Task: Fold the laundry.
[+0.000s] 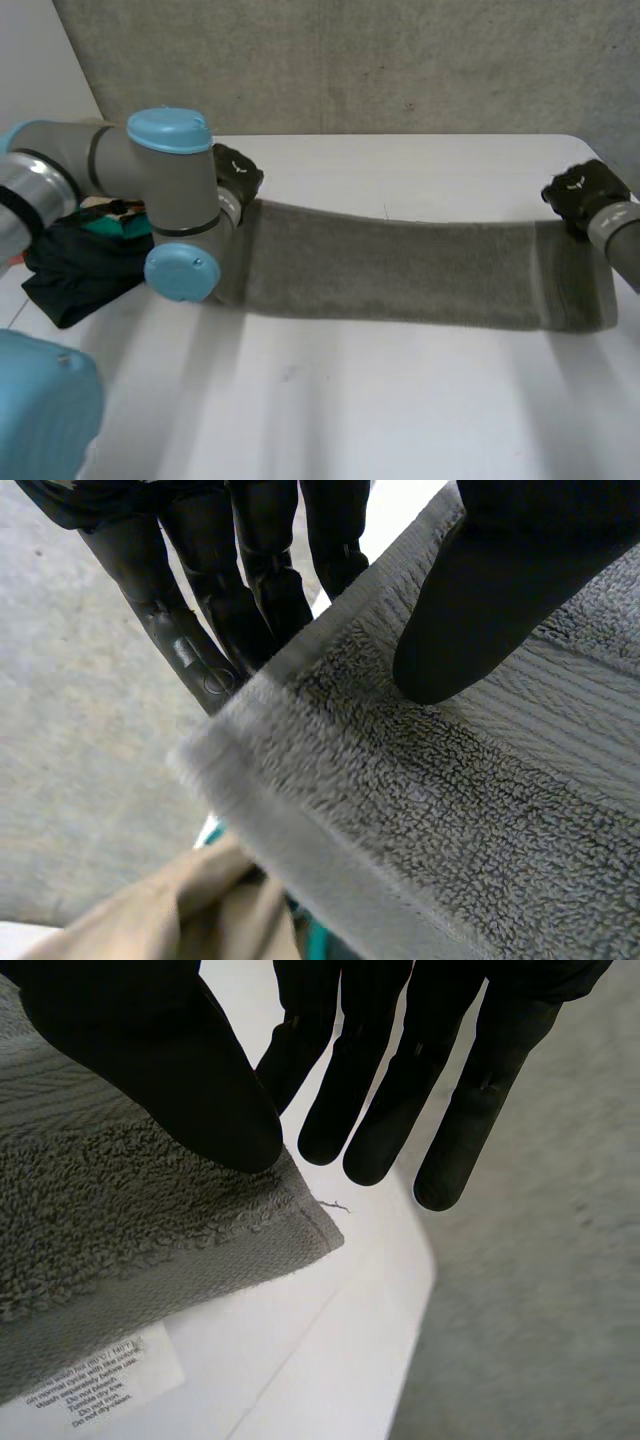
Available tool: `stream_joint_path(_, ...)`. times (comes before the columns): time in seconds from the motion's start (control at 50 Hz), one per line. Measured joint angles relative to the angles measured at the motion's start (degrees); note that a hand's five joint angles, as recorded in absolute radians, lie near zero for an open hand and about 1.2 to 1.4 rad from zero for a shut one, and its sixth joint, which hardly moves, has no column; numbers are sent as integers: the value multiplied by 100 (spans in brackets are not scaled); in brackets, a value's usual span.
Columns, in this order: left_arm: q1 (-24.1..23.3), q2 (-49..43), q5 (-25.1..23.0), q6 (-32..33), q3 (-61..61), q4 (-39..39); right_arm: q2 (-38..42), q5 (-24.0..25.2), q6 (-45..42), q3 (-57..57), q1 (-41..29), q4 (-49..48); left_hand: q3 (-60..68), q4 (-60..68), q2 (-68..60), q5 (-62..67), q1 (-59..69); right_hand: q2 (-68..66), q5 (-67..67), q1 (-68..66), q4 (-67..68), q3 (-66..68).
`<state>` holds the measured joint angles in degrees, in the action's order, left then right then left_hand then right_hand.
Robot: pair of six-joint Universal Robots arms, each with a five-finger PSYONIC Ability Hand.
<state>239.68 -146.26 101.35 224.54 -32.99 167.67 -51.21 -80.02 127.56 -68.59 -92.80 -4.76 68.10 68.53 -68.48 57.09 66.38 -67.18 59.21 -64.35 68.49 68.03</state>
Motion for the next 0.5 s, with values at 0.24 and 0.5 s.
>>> stream_joint_path(0.24,-29,-1023,18,551,1509,448,1270,-547,-15,1081,-387,-1127,-4312,-4407,4476,-4289,-4840,4783,-4854,4598,-4731,-4729)
stream_joint_path(0.5,-190,174,317,335,-168,2054,378,-710,614,576,-226,357,-5643,-5713,5691,-5432,-5532,5556,-5659,5233,-5681,-5659)
